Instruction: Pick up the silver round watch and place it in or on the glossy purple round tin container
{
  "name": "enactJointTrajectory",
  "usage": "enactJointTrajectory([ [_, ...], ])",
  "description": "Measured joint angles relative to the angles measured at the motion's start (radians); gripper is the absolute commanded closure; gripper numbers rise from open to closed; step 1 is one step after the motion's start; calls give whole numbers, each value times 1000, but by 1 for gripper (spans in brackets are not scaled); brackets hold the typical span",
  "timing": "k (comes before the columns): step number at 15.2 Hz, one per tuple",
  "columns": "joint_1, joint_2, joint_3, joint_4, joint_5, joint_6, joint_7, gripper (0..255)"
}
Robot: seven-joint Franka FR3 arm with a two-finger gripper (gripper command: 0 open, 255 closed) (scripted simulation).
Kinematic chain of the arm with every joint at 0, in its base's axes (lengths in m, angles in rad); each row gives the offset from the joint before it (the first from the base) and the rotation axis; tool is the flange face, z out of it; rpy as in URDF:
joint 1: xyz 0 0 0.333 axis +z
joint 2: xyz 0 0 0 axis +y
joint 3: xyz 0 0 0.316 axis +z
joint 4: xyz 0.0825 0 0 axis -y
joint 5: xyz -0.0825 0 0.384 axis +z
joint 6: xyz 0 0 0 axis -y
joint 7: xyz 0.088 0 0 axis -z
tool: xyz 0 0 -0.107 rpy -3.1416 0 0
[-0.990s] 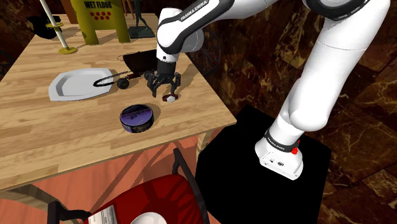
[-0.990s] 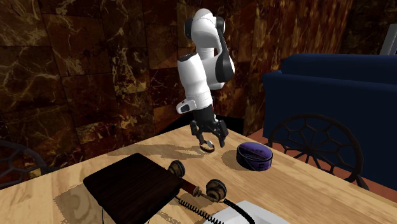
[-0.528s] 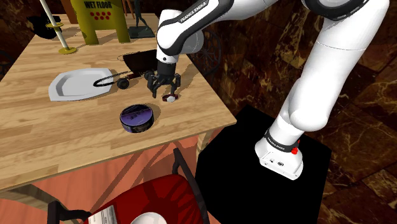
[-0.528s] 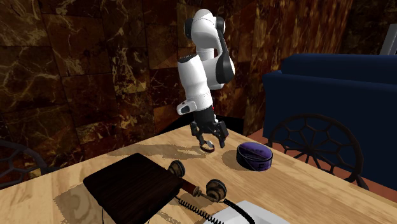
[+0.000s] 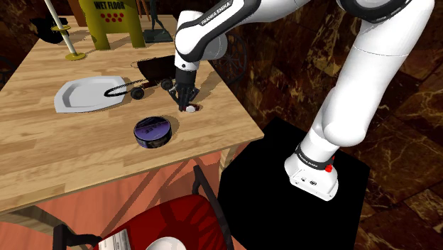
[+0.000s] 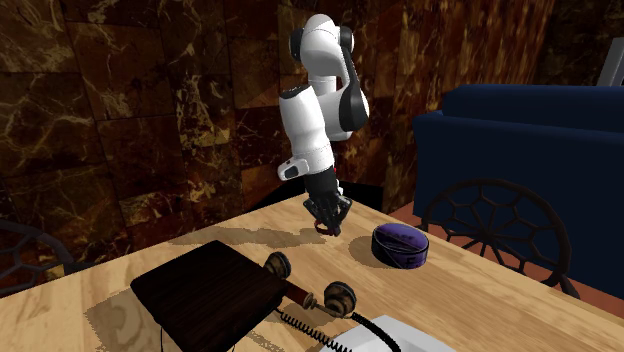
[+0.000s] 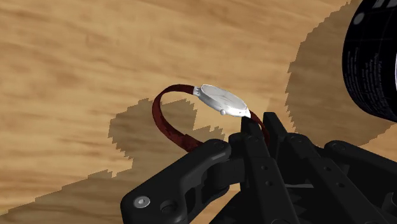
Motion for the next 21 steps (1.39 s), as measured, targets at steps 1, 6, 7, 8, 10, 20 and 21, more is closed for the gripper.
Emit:
enactJointTrajectory([
  [1,0,0,0,0,0,0,0,255],
  [6,0,-24,-1,14,-8,-36,14,255],
  [7,-2,-31,-3,18,-10,-48,15,255],
  [8,-2,-38,-3,24,-12,-59,20,255],
  [10,-3,-54,-4,34,-17,-85,26,255],
  [20,-8,-112,-9,101,-37,-207,62,255],
  [21,-7,-116,-9,109,-38,-217,67,255],
])
